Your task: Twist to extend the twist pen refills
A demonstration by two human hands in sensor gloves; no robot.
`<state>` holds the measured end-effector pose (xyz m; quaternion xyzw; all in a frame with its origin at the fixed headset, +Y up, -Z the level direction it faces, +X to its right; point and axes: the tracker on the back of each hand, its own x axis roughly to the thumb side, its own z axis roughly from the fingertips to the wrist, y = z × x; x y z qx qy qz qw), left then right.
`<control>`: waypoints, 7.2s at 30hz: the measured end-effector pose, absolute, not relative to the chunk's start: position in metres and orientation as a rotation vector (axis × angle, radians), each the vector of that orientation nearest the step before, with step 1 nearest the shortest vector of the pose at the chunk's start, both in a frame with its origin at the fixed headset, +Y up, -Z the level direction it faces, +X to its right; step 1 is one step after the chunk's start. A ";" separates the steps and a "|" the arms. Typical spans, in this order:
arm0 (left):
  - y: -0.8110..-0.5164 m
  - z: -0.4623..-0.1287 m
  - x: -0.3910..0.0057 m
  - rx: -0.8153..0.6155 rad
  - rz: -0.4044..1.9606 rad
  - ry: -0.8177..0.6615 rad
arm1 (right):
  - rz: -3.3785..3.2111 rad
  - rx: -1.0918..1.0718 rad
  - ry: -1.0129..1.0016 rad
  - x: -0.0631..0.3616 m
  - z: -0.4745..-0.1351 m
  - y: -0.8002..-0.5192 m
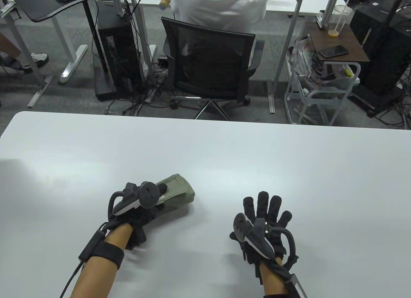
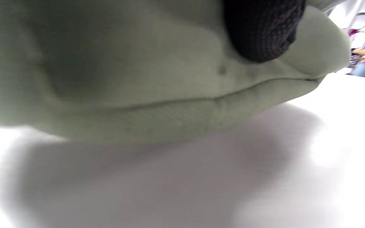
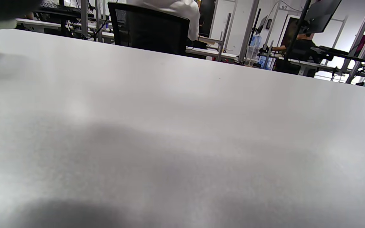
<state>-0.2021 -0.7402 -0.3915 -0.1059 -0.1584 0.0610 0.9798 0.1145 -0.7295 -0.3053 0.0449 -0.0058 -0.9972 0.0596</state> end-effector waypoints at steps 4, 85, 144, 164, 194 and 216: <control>-0.727 -0.371 -0.174 -0.219 0.104 -0.431 | -3.090 0.098 0.024 0.112 -0.299 -0.725; -0.691 -0.396 -0.155 -0.096 -0.012 -0.301 | -2.828 -0.666 0.066 -0.031 -0.277 -0.731; -0.559 -0.301 -0.123 0.181 0.249 -0.465 | -3.638 -0.244 0.869 0.040 -0.259 -0.670; -0.569 -0.292 -0.118 0.274 0.258 -0.615 | -3.678 -0.253 0.807 0.039 -0.261 -0.672; -0.727 -0.304 -0.288 0.032 -0.076 -0.121 | -3.462 0.527 0.718 0.121 -0.275 -0.654; -0.738 -0.299 -0.296 -0.042 0.002 -0.096 | -2.960 0.630 -0.180 0.115 -0.319 -0.761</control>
